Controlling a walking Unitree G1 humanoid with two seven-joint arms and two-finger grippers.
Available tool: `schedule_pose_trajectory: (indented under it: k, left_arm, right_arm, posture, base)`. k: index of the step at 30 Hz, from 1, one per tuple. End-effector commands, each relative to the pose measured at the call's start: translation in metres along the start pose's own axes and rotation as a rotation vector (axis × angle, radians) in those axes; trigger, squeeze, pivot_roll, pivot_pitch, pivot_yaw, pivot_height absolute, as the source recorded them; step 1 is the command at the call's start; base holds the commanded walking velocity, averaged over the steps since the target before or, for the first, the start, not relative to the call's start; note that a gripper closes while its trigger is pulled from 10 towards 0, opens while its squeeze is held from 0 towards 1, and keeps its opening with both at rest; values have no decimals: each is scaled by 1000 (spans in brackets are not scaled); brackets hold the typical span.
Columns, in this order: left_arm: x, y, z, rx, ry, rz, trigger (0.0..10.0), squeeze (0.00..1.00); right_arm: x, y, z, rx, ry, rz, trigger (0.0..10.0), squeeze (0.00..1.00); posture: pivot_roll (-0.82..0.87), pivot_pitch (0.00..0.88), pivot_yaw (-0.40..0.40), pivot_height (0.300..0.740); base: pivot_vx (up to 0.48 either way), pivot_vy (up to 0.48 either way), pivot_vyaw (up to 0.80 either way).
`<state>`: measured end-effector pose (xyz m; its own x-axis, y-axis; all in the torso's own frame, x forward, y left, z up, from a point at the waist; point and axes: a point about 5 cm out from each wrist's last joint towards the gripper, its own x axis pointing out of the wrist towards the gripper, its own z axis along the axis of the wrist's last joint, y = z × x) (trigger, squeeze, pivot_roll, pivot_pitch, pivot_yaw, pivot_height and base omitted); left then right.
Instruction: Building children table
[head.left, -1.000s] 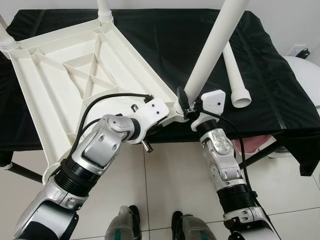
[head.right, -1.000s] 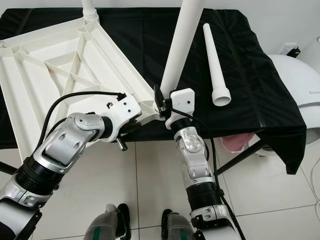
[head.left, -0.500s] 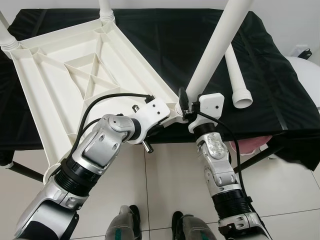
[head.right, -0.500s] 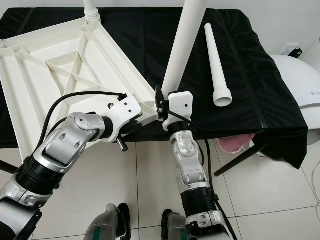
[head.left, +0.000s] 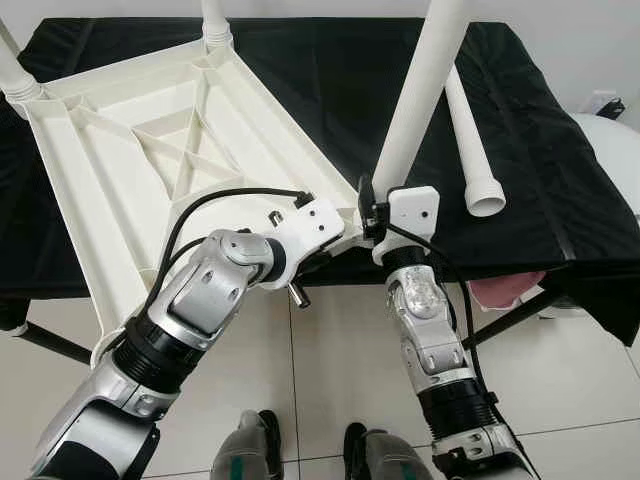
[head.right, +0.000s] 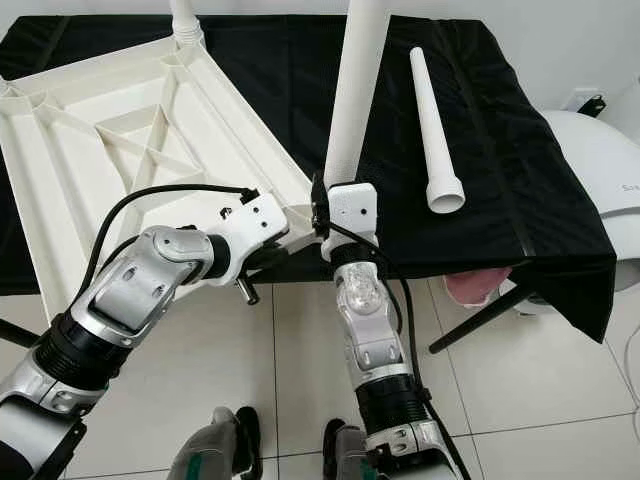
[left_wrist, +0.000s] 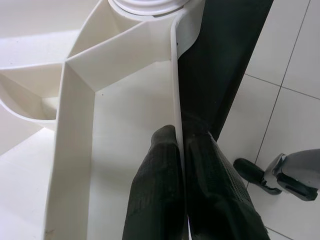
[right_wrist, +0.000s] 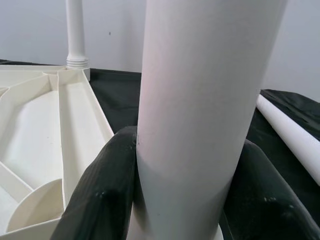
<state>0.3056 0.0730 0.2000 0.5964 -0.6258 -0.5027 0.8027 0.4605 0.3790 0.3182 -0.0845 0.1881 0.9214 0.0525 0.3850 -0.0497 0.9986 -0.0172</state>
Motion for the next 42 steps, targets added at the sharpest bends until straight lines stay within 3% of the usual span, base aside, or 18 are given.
schedule_pose_trajectory:
  k: [1, 15, 32, 42]
  left_arm:
    - [-9, 9, 13, 48, -48, 55, 10000, 0]
    - [-10, 10, 13, 49, -45, 57, 10000, 0]
    - [-12, 12, 13, 45, -44, 66, 10000, 0]
    - [-13, 17, 15, 45, -44, 80, 10000, 0]
  right_arm:
    - [-12, -39, -31, -79, 164, -191, 10000, 0]
    - [-11, -41, -35, -90, 209, -298, 10000, 0]
    - [-10, -39, -28, -110, 143, -380, 10000, 0]
    - [-14, -38, -32, -82, 159, -466, 10000, 0]
  posture:
    - [-30, 178, -18, 740]
    - [-26, 186, -16, 740]
    - [-20, 192, -16, 740]
    - [-21, 186, -11, 740]
  base:
    - [0, 0, 0]
    - [0, 0, 0]
    - [0, 0, 0]
    - [0, 0, 0]
